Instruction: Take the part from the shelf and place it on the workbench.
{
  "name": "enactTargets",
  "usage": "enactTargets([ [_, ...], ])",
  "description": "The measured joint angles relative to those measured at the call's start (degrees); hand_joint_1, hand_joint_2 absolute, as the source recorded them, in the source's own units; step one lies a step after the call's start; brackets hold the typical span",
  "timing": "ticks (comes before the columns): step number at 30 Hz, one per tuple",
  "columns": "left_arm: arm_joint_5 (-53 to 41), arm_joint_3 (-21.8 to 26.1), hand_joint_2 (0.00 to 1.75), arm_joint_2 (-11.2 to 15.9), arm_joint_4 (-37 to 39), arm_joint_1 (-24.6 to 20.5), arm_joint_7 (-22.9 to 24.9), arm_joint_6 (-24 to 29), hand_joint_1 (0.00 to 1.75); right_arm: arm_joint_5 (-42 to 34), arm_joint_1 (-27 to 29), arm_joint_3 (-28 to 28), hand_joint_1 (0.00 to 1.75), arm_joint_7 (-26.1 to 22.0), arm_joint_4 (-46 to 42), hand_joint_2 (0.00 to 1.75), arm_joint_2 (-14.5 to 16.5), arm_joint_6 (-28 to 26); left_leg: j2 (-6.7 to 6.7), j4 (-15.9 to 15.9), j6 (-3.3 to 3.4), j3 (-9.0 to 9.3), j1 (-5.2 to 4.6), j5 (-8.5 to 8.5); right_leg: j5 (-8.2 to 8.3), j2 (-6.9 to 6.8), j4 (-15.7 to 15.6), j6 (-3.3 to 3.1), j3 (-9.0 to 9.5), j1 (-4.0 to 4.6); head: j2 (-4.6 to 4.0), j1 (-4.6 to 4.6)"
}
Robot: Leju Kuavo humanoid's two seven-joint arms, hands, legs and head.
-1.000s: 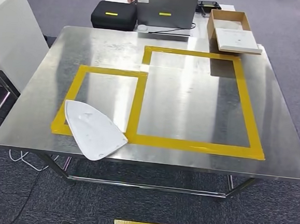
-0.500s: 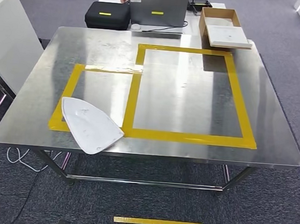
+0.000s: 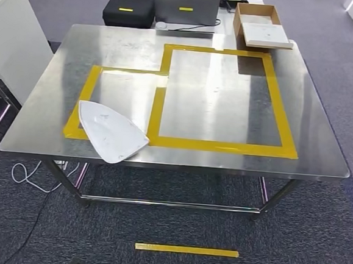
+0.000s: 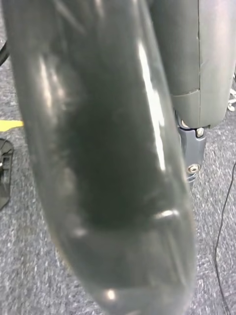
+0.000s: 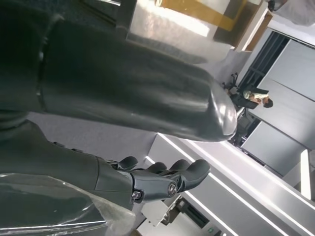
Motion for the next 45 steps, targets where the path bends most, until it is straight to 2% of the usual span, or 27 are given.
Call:
enactTargets([
  [2, 0.0, 0.0, 0.0, 0.0, 0.0, 0.1, 0.0, 0.0, 0.0, 0.0, 0.1, 0.1, 0.0, 0.0, 0.0, 0.0, 0.0, 0.0, 0.21, -0.1, 0.79, -0.79, 0.11, 1.13, -0.77, 0.04, 0.5, 0.69, -0.55, -0.15, 0.0, 0.04],
  [4, 0.0, 0.0, 0.0, 0.0, 0.0, 0.1, 0.0, 0.0, 0.0, 0.1, 0.2, 0.1, 0.0, 0.0, 0.0, 0.0, 0.0, 0.0, 0.49, -0.3, 1.52, -2.04, 0.24, 2.41, -5.51, 0.06, 4.5, 1.17, -2.14, -0.27, 0.0, 0.11],
  [6, 0.0, 0.0, 0.0, 0.0, 0.0, 0.1, 0.1, -0.1, 0.0, 0.4, 0.2, 0.1, 0.0, 0.0, 0.0, 0.0, 0.0, 0.0, 0.64, -0.2, 1.85, -3.62, 0.11, 3.62, -10.79, 0.05, 11.7, 1.56, -3.87, -0.3, 0.0, 0.15],
  [7, 0.0, 0.0, 0.0, -0.1, 0.0, 0.1, 0.2, -0.1, 0.0, 0.6, 0.2, 0.2, 0.0, 0.0, 0.0, 0.0, 0.0, 0.0, 0.69, -0.2, 1.85, -4.48, 0.04, 4.27, -11.75, 0.06, 14.6, 1.67, -4.06, -0.3, 0.0, 0.14],
  [8, 0.0, 0.0, 0.0, -0.1, 0.0, 0.1, 0.3, -0.2, 0.0, 0.8, 0.3, 0.2, 0.0, 0.0, 0.0, 0.0, 0.0, 0.0, 0.73, 0.0, 1.8, -5.35, 0.01, 4.87, -11.29, 0.06, 15.8, 1.73, -3.47, -0.3, 0.0, 0.13],
  [9, 0.0, 0.0, 0.0, -0.1, 0.0, 0.1, 0.4, -0.3, 0.0, 1.1, 0.3, 0.2, 0.0, 0.0, 0.0, 0.0, 0.0, 0.0, 0.76, 0.1, 1.71, -6.24, 0.0, 5.43, -9.83, 0.05, 15.0, 1.74, -1.91, -0.3, 0.0, 0.13],
  [11, 0.0, 0.0, 0.0, -0.1, 0.0, 0.1, 0.5, -0.4, 0.0, 1.6, 0.3, 0.2, 0.0, -0.2, 0.0, 0.0, 0.0, 0.0, 0.78, 0.7, 1.38, -7.76, -0.03, 6.31, -7.17, 0.03, 8.2, 1.61, 3.93, -0.29, 0.0, 0.14],
  [13, 0.0, 0.0, 0.0, -0.1, 0.0, 0.1, 0.5, -0.5, 0.0, 2.1, 0.2, 0.2, 0.0, -0.4, 0.0, 0.0, 0.0, 0.0, 0.79, 1.4, 0.86, -8.78, -0.18, 7.07, -7.34, 0.03, 0.3, 1.12, 9.54, -0.15, 0.0, 0.11],
  [15, 0.0, 0.0, 0.0, -0.1, 0.0, 0.1, 0.5, -0.5, 0.0, 2.5, 0.3, 0.3, 0.0, -0.7, 0.0, 0.0, 0.1, 0.1, 0.82, 1.6, 0.22, -9.36, -0.21, 7.97, -8.11, 0.07, -2.7, 0.37, 10.78, 0.07, 0.0, 0.06],
  [17, 0.0, 0.0, 0.0, 0.0, 0.0, 0.2, 0.6, -0.5, 0.0, 2.6, 0.5, 0.2, 0.0, 0.0, 0.0, 0.0, 0.3, 0.9, 0.7, 2.1, -0.53, -9.82, -0.06, 7.79, -7.54, -0.03, -2.8, -0.64, 9.72, -0.02, 0.0, 0.02],
  [18, 0.1, 0.0, 0.0, 0.1, 0.0, 0.3, 0.6, -0.5, 0.0, 2.5, 0.7, 0.2, 0.0, 0.9, 0.0, 0.0, 0.4, 1.6, 0.61, 3.2, -0.91, -10.16, 0.02, 6.17, -7.02, -0.13, -2.8, -1.2, 9.24, -0.1, 0.0, -0.09],
  [21, 0.1, 0.0, 0.0, 0.1, 0.0, 0.5, 0.8, -0.7, 0.0, 2.4, 0.8, -1.0, 0.0, 3.4, 0.1, 0.0, 0.7, 3.7, 0.46, 12.2, -1.77, -11.67, 0.34, -2.5, -5.25, -0.36, -2.7, -2.06, 7.18, -0.09, 0.0, -0.43],
  [22, 0.1, 0.0, 0.0, 0.1, 0.0, 0.5, 0.8, -0.8, 0.0, 2.6, 0.9, -1.7, 0.0, 3.8, 0.1, 0.0, 0.8, 4.7, 0.45, 15.4, -1.93, -11.81, 0.44, -4.02, -4.64, -0.38, -2.5, -2.07, 6.44, -0.05, 0.0, -0.44],
  [24, 0.1, 0.0, 0.0, 0.1, 0.0, 0.5, 0.8, -1.0, 0.0, 3.6, 1.0, -3.1, 0.0, 4.7, 0.3, 0.0, 1.1, 8.2, 0.45, 17.4, -1.94, -10.27, 0.58, -2.87, -3.42, -0.37, -2.0, -1.97, 4.79, 0.05, 0.0, -0.43],
  [26, 0.0, 0.0, 0.0, 0.1, 0.0, 0.5, 0.8, -1.2, 0.0, 4.7, 1.1, -5.3, 0.0, 5.1, 0.1, 0.0, 1.5, 14.5, 0.36, 12.0, -1.45, -5.59, 0.55, 0.23, -2.38, -0.29, -1.4, -1.74, 3.05, 0.1, 0.0, -0.44],
  [28, -0.1, 0.0, 0.0, 0.2, 0.0, 0.5, 0.8, -1.4, 0.0, 5.5, 0.6, -9.2, 0.0, 4.6, -0.7, 0.0, 2.3, 22.2, 0.18, 3.7, -0.68, -0.27, 0.32, 0.66, -1.51, -0.29, -0.7, -1.29, 1.66, 0.23, 0.0, -0.42],
  [29, -0.1, 0.0, 0.0, 0.2, 0.0, 0.5, 0.8, -1.4, 0.0, 5.9, 0.1, -11.7, 0.0, 4.1, -1.1, 0.0, 2.8, 25.7, 0.1, 1.0, -0.4, 1.19, 0.17, 0.19, -1.04, -0.35, -0.5, -0.99, 1.19, 0.23, 0.0, -0.42],
  [31, -0.3, 0.0, 0.0, 0.1, 0.0, 0.7, 0.8, -1.6, 0.0, 8.0, -1.7, -16.9, 0.0, 2.6, -1.9, 0.0, 3.6, 31.4, 0.13, -0.8, 0.06, 1.33, 0.05, 0.0, 0.0, -0.39, -0.5, -0.24, 0.56, 0.22, 0.0, -0.38],
  [33, -0.5, 0.0, 0.0, 0.0, 0.0, 0.9, 0.8, -1.8, 0.0, 11.4, -3.6, -22.0, 0.0, 0.4, -2.3, 0.0, 4.4, 34.9, 0.41, -1.0, 0.91, 0.19, 0.19, 1.05, -1.44, -0.16, 0.5, 0.38, -0.3, 0.09, 0.0, -0.35],
  [36, -0.8, 0.0, 0.0, -0.2, 0.0, 1.0, 0.8, -1.9, 0.0, 15.4, -5.6, -27.0, 0.0, -2.3, -2.5, 0.0, 5.5, 36.3, 0.76, -1.1, 1.8, -2.13, 0.2, 3.03, -9.87, 0.04, 8.7, 0.91, -2.4, -0.07, 0.0, -0.12],
  [37, -0.8, 0.0, 0.0, -0.2, 0.0, 1.0, 0.8, -2.0, 0.0, 16.2, -6.2, -27.9, 0.0, -2.9, -2.5, 0.0, 5.9, 36.5, 0.85, -1.0, 1.79, -3.03, 0.13, 3.72, -11.6, 0.03, 12.0, 1.05, -2.77, -0.08, 0.0, -0.1],
  [38, -0.8, 0.0, 0.0, -0.3, 0.0, 1.0, 0.8, -2.0, 0.0, 16.9, -6.8, -28.7, 0.0, -3.4, -2.5, 0.0, 6.2, 36.5, 0.97, -0.9, 1.75, -4.0, 0.08, 4.42, -11.78, 0.03, 14.4, 1.16, -2.62, -0.08, 0.0, -0.1],
  [39, -0.9, 0.0, 0.0, -0.3, 0.0, 1.0, 0.8, -2.1, 0.0, 17.6, -7.3, -29.4, 0.0, -3.9, -2.5, 0.44, 6.4, 36.6, 1.07, -0.6, 1.67, -5.07, 0.07, 5.1, -10.51, 0.03, 15.2, 1.24, -1.73, -0.09, 0.0, -0.1],
  [41, -1.0, 0.0, 0.0, -0.3, 0.0, 1.0, 0.9, -2.2, 0.0, 19.5, -8.2, -30.5, 0.0, -5.1, -2.5, 1.31, 6.8, 36.5, 1.16, 0.1, 1.35, -7.07, 0.1, 6.24, -6.85, 0.02, 11.3, 1.32, 2.72, -0.18, 0.0, -0.1],
  [42, -1.0, 0.0, 0.0, -0.3, 0.0, 1.0, 0.9, -2.3, 0.0, 20.6, -8.9, -31.1, 0.0, -6.0, -2.5, 1.31, 7.0, 36.4, 1.16, 0.6, 1.12, -7.88, 0.03, 6.67, -6.35, 0.02, 7.1, 1.34, 6.09, -0.24, 0.0, -0.08],
  [44, -1.0, 0.0, 0.0, -0.2, 0.0, 0.9, 1.0, -2.3, 0.0, 22.1, -10.2, -32.0, 0.0, -7.6, -2.5, 0.44, 7.5, 36.3, 1.14, 1.5, 0.59, -8.91, -0.14, 7.54, -7.9, 0.08, -0.6, 0.88, 11.27, -0.2, 0.0, -0.15],
  [45, -1.0, 0.0, 0.0, -0.2, 0.0, 0.9, 1.0, -2.3, 0.0, 22.6, -10.7, -32.5, 0.0, -8.2, -2.5, 0.0, 7.7, 36.2, 1.13, 1.7, 0.34, -9.21, -0.19, 8.04, -8.73, 0.08, -2.6, 0.51, 12.3, -0.07, 0.0, -0.19],
])
